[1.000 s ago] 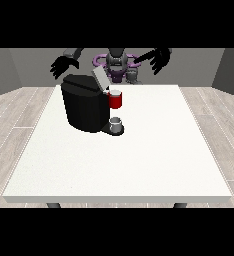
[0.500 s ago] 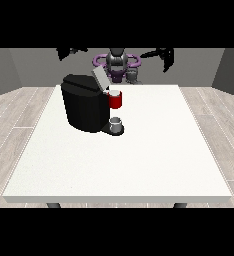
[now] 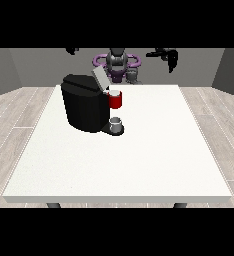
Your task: Insert the coffee pod into the coffee machine and close the lid
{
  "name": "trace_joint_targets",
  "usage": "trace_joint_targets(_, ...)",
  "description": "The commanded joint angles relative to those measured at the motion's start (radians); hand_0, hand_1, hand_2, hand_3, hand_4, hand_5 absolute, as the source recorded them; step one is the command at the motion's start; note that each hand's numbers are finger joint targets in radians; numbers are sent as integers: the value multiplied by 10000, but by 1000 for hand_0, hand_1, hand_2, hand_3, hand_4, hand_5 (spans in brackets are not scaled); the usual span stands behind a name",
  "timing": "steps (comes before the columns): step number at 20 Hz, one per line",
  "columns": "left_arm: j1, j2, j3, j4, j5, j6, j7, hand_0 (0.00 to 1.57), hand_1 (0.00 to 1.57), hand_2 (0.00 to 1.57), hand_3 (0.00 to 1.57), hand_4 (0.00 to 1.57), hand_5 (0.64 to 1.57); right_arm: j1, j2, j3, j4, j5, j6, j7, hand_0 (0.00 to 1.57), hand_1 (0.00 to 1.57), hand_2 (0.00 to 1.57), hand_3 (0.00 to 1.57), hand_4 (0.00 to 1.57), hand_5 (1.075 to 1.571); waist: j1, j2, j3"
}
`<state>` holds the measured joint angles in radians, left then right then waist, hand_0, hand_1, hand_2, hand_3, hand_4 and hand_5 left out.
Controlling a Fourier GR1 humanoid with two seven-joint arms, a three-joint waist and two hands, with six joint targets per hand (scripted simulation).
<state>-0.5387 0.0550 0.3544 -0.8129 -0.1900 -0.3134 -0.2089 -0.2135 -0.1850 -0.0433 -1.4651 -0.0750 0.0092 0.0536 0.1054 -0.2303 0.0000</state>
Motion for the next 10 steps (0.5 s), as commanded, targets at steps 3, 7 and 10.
trace_joint_targets(3,847,-180,-299,-1729,680,12,425,0,0,0,0,88,1571,-512,59,85,82,229,167,-164,0,0,0,0,161,1571,169,526,2)
trace_joint_targets(7,839,-443,-652,-2520,839,177,1174,0,0,0,0,103,1571,-976,-167,-81,822,165,524,-10,0,0,0,0,0,1571,543,763,4)
trace_joint_targets(10,1950,-539,-1192,-3237,1107,-125,1002,0,0,0,0,0,1571,-999,-94,-396,1320,-27,608,-544,0,0,0,0,0,1571,718,963,4)
